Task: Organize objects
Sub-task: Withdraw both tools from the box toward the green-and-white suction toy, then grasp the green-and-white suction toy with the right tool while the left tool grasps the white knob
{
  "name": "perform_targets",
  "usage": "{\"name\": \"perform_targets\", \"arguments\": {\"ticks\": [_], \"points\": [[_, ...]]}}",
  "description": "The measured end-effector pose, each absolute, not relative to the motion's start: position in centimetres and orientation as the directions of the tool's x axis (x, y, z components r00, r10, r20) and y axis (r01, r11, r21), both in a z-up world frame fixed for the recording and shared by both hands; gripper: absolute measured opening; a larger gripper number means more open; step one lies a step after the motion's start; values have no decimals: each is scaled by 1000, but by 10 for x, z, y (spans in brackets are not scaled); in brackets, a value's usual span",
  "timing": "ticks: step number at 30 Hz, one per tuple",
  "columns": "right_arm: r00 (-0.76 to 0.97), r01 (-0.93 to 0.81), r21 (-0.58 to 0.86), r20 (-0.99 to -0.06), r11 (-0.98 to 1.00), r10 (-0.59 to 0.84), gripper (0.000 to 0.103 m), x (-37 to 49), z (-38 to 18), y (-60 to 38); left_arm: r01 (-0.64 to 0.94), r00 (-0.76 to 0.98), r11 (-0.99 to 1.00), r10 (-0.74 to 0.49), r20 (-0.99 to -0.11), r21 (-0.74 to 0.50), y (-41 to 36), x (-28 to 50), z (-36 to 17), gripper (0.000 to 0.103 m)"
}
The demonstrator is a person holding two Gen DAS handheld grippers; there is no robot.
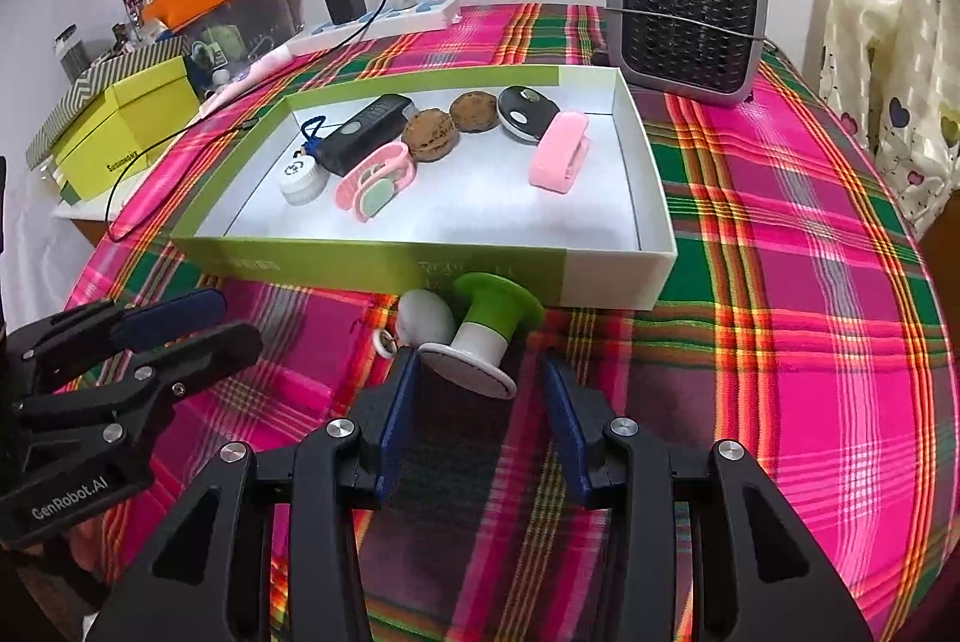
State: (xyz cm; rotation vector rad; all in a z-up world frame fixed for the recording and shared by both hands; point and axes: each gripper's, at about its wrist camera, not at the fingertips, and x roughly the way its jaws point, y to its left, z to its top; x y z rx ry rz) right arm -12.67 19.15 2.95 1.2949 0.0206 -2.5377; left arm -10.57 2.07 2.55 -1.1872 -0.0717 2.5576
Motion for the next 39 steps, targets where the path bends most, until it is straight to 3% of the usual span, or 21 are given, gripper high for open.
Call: {"name": "perform_targets", "arguments": {"ticks": [5, 23, 39], "points": [[-557, 264, 106, -795, -959, -241, 35, -124, 29, 195, -282, -591, -941, 323, -739, -186, 25, -107, 24, 37], [-563, 252, 86, -797, -964, -218, 34, -112, 29, 226, -387, -503, -889, 424, -753, -243, 65, -121, 17, 37], [-567, 257, 88, -792, -962, -225, 35, -108, 28, 242, -398, -507, -898, 386, -771, -188, 91, -133, 15, 38]]}}
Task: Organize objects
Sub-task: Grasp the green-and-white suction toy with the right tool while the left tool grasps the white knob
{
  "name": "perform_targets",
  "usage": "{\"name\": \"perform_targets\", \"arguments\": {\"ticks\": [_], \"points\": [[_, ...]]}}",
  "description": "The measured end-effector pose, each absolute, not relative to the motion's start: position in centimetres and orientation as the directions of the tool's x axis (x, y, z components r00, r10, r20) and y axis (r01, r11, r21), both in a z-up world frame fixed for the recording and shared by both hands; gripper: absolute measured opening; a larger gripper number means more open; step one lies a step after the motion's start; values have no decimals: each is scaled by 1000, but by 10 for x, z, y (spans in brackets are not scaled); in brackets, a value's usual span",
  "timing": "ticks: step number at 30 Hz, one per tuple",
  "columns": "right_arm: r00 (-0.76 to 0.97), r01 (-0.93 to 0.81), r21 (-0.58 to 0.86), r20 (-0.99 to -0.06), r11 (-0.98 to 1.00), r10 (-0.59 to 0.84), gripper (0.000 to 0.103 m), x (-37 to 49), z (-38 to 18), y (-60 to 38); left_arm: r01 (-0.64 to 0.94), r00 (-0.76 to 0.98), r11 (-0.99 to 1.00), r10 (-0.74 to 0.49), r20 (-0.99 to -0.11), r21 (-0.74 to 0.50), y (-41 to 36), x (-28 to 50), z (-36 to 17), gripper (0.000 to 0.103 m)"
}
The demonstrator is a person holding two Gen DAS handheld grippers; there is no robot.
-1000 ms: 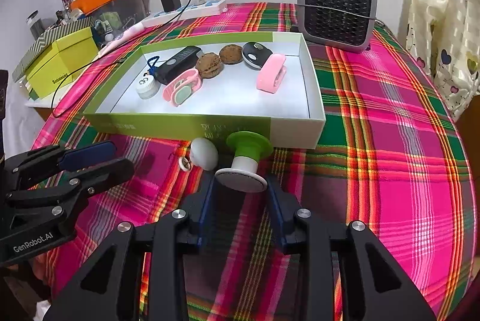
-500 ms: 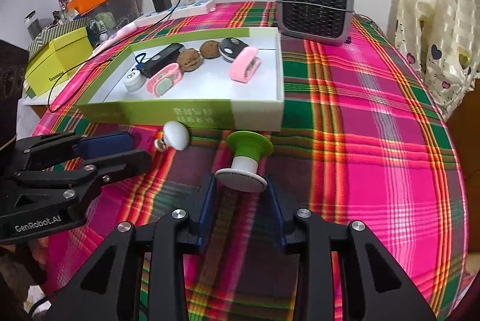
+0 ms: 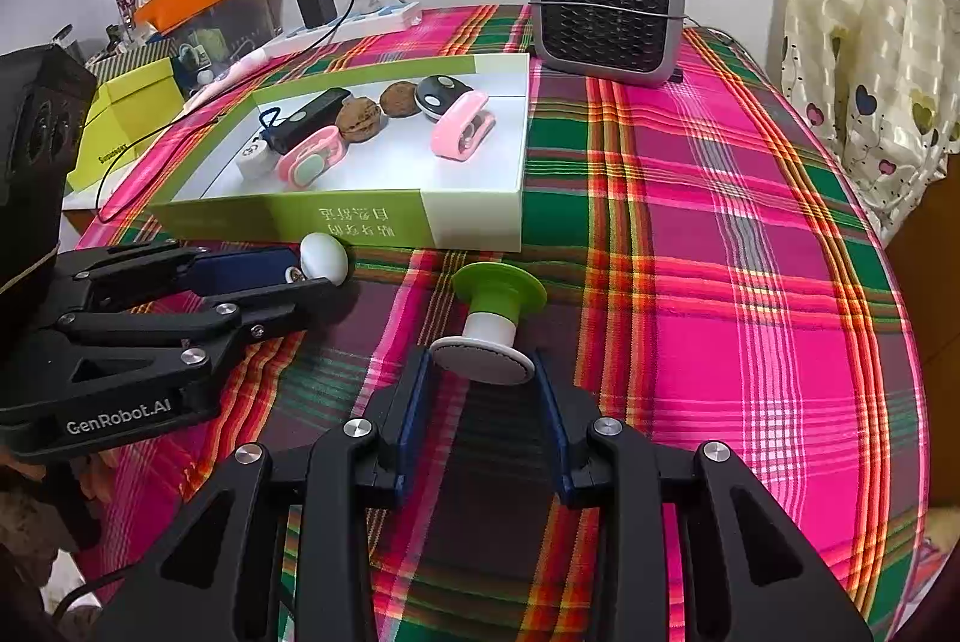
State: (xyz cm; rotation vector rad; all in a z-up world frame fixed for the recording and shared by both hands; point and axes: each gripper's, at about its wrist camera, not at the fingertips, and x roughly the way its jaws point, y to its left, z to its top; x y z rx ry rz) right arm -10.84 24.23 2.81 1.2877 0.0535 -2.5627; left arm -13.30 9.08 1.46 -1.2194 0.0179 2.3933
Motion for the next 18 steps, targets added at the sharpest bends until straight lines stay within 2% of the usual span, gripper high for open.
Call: {"name": "perform_targets", "arguments": {"ticks": [11, 18], "points": [[-570, 281, 73, -790, -957, -228, 35, -109, 28, 244, -377, -540, -916, 335, -772, -134, 99, -134, 14, 38], [-569, 302, 71, -787, -951, -240, 48, -111, 27, 240, -372, -550, -920, 324, -770, -123, 101, -134, 14, 38]]}}
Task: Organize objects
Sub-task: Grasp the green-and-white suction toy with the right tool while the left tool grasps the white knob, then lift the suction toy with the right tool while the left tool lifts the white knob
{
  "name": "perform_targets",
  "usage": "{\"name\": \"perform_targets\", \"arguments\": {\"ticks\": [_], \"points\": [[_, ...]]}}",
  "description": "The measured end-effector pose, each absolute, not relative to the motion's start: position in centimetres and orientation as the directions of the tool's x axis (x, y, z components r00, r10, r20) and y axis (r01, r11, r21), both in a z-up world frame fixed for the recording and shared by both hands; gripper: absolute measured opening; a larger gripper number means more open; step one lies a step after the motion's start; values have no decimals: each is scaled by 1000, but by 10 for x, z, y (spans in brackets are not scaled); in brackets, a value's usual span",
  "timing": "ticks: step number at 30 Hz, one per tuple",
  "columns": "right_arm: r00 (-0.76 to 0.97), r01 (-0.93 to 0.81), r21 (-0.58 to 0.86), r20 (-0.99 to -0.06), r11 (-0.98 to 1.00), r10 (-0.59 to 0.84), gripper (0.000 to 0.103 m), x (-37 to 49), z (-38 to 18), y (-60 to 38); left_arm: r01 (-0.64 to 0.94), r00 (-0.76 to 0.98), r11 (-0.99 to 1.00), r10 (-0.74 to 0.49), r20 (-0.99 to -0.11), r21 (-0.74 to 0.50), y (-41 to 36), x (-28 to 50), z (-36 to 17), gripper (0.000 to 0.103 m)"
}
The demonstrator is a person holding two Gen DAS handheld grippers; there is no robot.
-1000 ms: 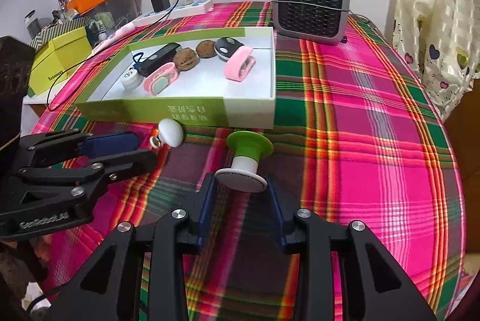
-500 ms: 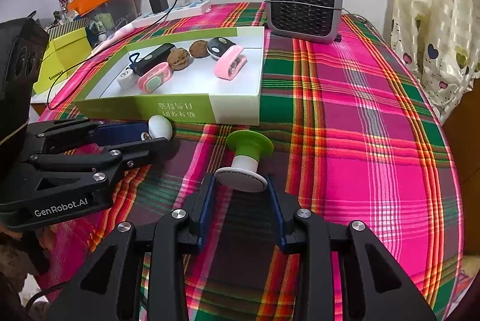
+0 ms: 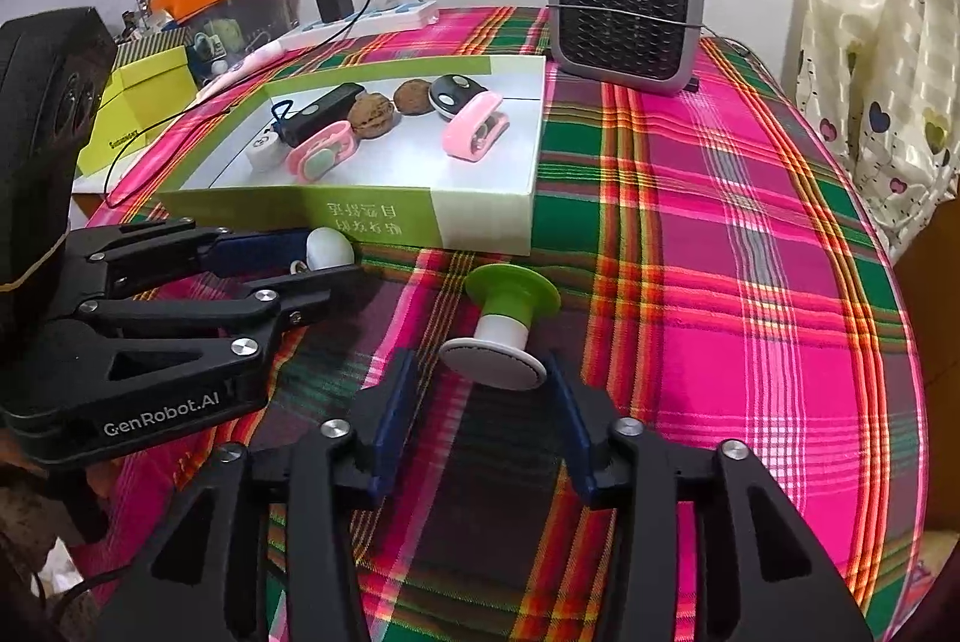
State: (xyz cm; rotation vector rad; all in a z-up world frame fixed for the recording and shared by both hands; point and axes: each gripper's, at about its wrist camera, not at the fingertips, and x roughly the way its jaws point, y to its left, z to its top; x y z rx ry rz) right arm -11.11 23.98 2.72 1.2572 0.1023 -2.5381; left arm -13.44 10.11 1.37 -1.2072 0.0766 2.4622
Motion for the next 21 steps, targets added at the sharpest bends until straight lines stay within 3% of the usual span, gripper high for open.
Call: {"name": "perform_targets", "arguments": {"ticks": [5, 12, 21], "points": [[-578, 284, 65, -784, -956, -225, 48, -116, 27, 243, -366, -556, -923, 317, -769, -115, 103, -134, 14, 37], [-587, 271, 45, -784, -961, -202, 48, -123, 27, 243, -356, -567, -929, 299, -767, -100, 101, -135, 13, 28], [-592, 267, 23, -785, -964, -183, 48, -125, 27, 240, -356, -573, -930, 296, -764, -94, 99, -135, 13, 27]]}}
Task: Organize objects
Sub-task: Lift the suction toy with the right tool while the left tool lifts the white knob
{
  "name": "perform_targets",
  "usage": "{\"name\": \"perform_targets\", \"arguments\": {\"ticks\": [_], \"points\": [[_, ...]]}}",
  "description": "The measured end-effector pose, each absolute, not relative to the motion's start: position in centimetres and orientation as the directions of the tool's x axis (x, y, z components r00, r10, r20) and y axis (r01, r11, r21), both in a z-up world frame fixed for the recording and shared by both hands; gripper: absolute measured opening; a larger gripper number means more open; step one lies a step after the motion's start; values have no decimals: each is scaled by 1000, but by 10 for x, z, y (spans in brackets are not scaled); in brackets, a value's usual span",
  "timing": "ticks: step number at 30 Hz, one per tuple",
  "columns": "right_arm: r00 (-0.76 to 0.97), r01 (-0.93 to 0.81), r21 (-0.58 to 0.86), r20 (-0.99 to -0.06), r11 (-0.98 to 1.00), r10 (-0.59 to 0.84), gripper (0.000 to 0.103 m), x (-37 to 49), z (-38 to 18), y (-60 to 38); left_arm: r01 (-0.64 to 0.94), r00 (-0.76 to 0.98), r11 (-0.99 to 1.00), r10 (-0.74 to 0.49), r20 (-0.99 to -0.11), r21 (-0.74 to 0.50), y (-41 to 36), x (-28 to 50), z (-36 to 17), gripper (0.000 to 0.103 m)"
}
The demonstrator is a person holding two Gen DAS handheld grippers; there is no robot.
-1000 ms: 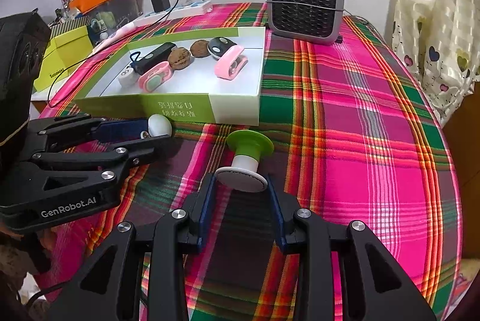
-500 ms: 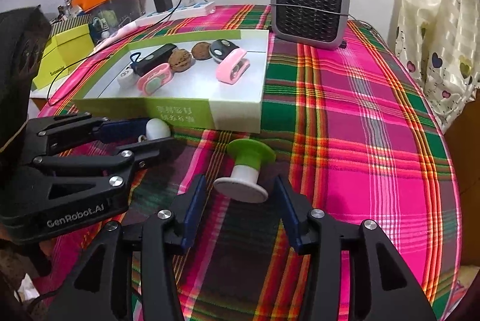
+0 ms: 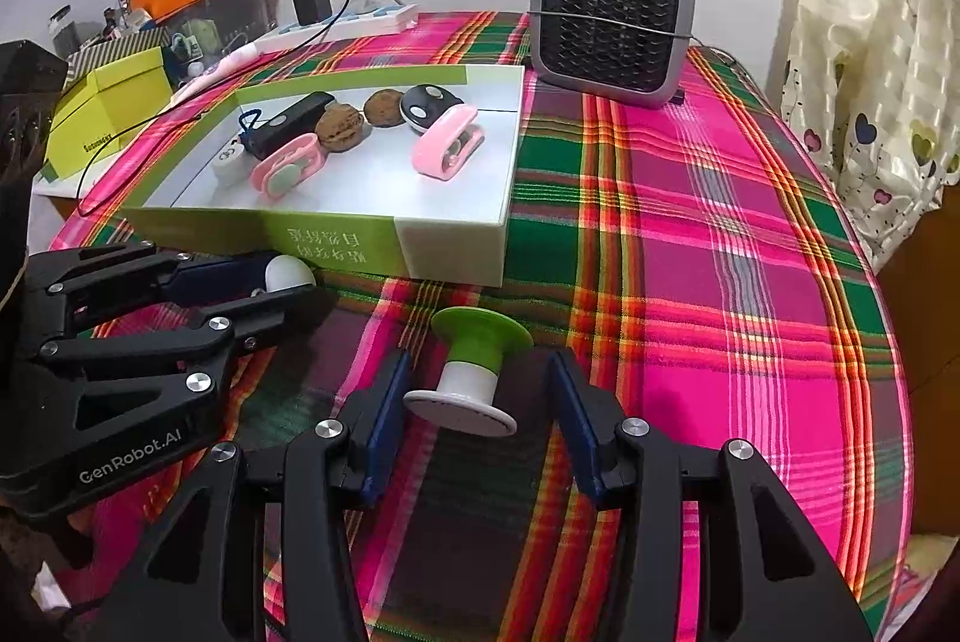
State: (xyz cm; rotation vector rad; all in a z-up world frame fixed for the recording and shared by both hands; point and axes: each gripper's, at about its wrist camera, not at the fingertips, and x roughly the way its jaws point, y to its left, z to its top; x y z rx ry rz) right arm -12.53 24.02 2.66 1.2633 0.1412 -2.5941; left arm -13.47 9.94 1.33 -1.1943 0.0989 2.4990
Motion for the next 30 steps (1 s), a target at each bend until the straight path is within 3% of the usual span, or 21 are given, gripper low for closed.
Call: {"name": "perform_targets", "arguments": {"ticks": [9, 14, 30], "points": [[-594, 263, 12, -786, -965, -171, 47, -125, 27, 239, -356, -573, -930, 297, -764, -95, 100, -134, 13, 27], [-598, 252, 6, -785, -968, -160, 40, -125, 28, 241, -356, -573, -930, 297, -763, -95, 100, -134, 13, 27], [-597, 260, 6, -785, -966, -166, 39, -124, 28, 239, -353, -575, -931, 296, -763, -95, 99, -132, 13, 27]]}}
